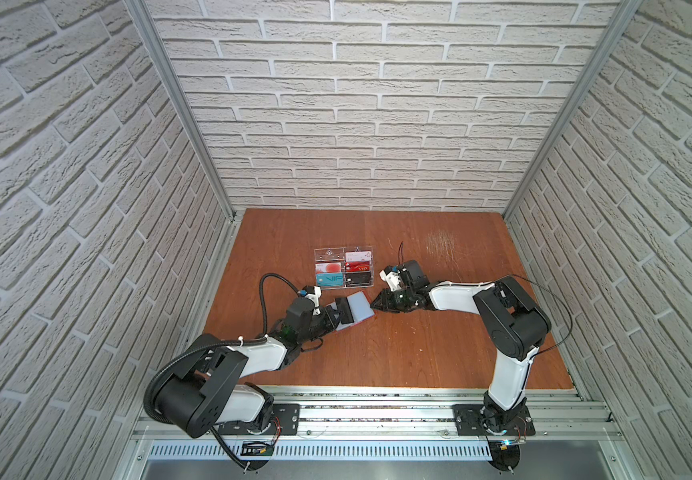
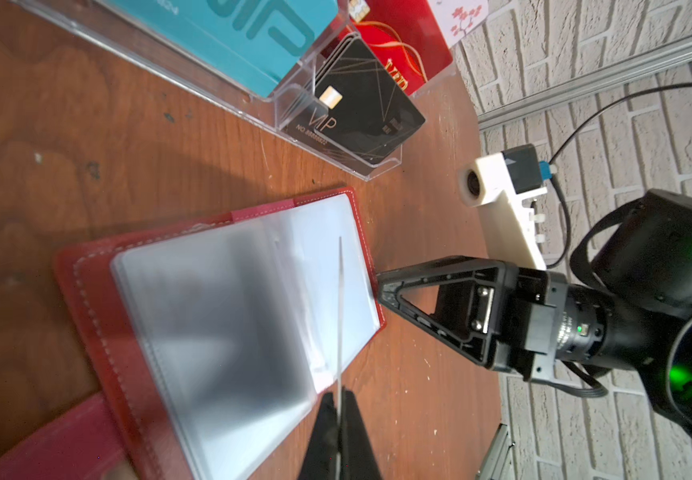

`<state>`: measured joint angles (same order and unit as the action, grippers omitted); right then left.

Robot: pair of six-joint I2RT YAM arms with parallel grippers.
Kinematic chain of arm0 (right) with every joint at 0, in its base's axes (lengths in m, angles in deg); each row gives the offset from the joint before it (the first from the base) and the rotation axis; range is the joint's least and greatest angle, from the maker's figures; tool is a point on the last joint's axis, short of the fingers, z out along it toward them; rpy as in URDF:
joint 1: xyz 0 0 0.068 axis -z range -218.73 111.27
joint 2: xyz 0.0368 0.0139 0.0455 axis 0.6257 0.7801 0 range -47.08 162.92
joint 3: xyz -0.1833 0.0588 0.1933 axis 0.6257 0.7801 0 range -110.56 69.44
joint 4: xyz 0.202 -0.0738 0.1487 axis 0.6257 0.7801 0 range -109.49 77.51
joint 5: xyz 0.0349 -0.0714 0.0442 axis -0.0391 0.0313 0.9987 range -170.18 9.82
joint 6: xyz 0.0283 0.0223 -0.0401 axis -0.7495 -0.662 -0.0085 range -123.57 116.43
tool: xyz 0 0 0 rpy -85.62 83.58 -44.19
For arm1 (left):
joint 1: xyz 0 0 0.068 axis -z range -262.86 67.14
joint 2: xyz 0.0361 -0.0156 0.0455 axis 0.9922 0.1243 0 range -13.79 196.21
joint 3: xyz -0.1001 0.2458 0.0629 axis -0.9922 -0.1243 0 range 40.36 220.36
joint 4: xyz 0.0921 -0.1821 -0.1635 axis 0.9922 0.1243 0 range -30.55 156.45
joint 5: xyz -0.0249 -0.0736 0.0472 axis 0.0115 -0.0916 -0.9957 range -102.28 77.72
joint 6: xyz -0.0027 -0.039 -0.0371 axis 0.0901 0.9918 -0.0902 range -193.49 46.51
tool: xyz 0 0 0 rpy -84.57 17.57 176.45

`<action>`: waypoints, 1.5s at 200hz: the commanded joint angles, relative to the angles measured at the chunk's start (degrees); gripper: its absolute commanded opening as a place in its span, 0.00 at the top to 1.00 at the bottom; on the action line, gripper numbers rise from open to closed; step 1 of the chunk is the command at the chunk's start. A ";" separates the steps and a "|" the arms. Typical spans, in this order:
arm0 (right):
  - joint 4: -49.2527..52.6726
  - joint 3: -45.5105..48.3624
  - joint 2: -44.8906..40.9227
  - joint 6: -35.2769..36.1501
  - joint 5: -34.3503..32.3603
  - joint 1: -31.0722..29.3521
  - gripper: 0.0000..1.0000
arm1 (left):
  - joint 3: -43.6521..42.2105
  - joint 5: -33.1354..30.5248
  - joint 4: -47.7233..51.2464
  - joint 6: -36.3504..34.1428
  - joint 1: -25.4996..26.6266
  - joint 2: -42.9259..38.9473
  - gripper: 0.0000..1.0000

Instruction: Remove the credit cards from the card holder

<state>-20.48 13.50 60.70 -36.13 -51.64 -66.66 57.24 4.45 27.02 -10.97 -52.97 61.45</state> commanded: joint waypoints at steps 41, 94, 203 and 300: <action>-0.13 4.05 -7.78 3.58 -6.17 -3.10 0.48 | 4.65 -1.73 10.88 -2.49 -0.53 -7.47 1.00; -10.00 8.84 -13.24 0.48 0.21 -2.94 0.35 | 2.45 0.47 -5.10 4.30 -0.36 -3.28 1.00; -34.10 14.04 -9.15 -13.77 14.51 1.45 0.32 | 4.87 -4.93 -26.12 7.77 7.97 11.06 1.00; -42.18 14.44 -5.92 -18.48 17.88 1.56 0.50 | 3.95 -7.31 -28.16 7.96 8.26 10.90 1.00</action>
<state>-57.73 27.36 54.65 -53.39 -35.49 -65.19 60.94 -1.38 2.72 -2.31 -44.90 74.04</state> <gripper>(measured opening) 0.527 0.049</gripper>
